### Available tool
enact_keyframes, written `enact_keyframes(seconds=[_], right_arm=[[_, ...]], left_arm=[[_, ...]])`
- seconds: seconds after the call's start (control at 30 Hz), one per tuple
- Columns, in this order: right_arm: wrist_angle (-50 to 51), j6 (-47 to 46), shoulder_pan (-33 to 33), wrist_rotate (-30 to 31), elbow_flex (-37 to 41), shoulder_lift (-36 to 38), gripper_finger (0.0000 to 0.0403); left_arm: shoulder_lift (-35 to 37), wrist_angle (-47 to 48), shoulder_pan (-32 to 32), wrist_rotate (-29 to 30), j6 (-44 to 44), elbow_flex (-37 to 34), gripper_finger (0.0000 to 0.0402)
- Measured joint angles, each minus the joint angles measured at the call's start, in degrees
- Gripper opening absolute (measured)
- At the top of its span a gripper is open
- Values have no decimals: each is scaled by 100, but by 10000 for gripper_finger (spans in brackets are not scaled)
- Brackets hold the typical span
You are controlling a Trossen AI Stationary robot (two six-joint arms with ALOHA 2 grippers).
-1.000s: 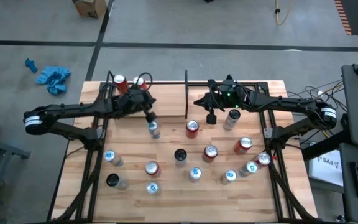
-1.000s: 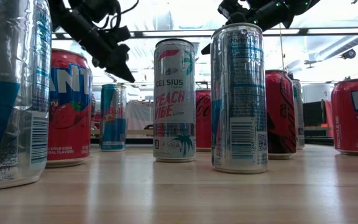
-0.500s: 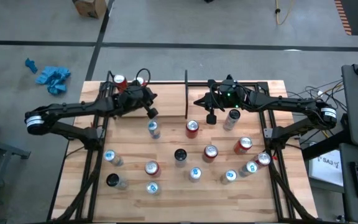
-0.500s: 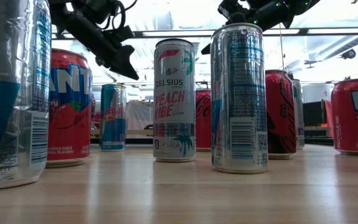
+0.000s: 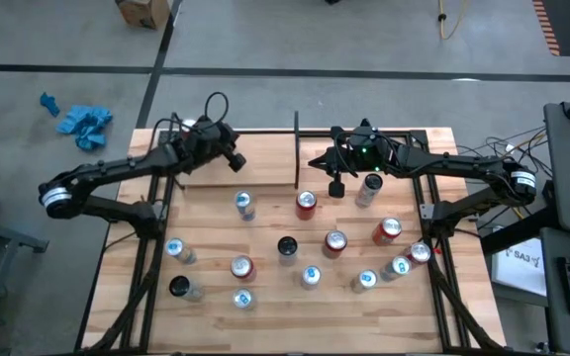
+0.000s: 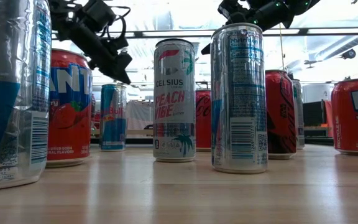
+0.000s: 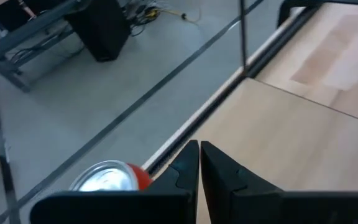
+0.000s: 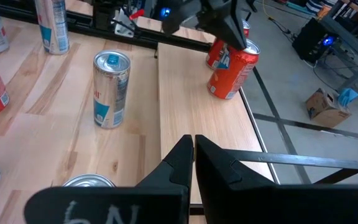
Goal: Place canned beverage on shelf
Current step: Put the red soda can on the shelf
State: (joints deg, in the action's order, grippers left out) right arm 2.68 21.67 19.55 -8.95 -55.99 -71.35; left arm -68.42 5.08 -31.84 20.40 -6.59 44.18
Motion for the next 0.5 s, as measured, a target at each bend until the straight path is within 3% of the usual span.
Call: enact_keyframes(seconds=[0.5], right_arm=[[2,0,0,0,0,0,9]], left_arm=[[2,260,-292,2,39,2,0]])
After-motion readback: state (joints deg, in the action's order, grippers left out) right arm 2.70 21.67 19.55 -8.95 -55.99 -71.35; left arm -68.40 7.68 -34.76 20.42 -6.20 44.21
